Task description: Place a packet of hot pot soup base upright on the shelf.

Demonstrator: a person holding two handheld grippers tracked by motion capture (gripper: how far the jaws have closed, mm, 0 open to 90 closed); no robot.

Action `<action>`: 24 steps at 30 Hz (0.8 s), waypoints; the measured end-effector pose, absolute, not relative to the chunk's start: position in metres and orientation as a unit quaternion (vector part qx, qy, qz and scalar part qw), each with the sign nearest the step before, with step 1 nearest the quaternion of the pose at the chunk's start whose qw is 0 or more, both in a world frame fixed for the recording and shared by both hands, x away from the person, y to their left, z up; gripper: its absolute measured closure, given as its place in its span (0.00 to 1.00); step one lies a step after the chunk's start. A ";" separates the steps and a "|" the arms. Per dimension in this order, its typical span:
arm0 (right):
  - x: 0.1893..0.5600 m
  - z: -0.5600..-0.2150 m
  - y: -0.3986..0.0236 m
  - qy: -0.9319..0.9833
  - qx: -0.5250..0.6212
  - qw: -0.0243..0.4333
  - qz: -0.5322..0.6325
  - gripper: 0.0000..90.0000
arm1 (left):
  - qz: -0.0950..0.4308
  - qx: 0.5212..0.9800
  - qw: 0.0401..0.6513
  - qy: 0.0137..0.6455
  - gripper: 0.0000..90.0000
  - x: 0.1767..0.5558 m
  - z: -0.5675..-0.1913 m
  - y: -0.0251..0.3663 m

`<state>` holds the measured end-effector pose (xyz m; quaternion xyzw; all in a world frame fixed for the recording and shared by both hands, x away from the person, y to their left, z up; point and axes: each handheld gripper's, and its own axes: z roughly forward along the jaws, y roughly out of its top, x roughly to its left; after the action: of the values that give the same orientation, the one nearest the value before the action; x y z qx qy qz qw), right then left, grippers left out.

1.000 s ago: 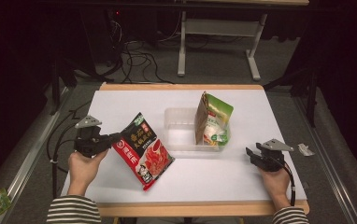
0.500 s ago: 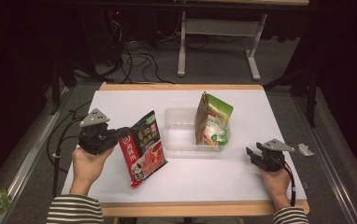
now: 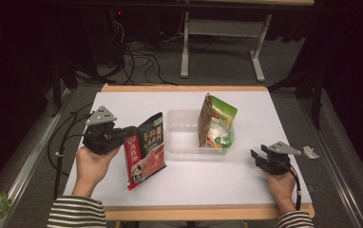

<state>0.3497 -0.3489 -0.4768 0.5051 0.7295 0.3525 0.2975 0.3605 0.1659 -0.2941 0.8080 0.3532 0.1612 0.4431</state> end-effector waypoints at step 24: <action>0.348 -0.477 -0.349 0.729 0.500 0.302 0.358 0.57 | 0.120 0.799 0.499 0.313 1.00 0.372 -0.261 0.132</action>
<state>0.3480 -0.3488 -0.4766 0.4995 0.7288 0.3577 0.3023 0.3723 0.1323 -0.2613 0.7994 0.3126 0.1203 0.4988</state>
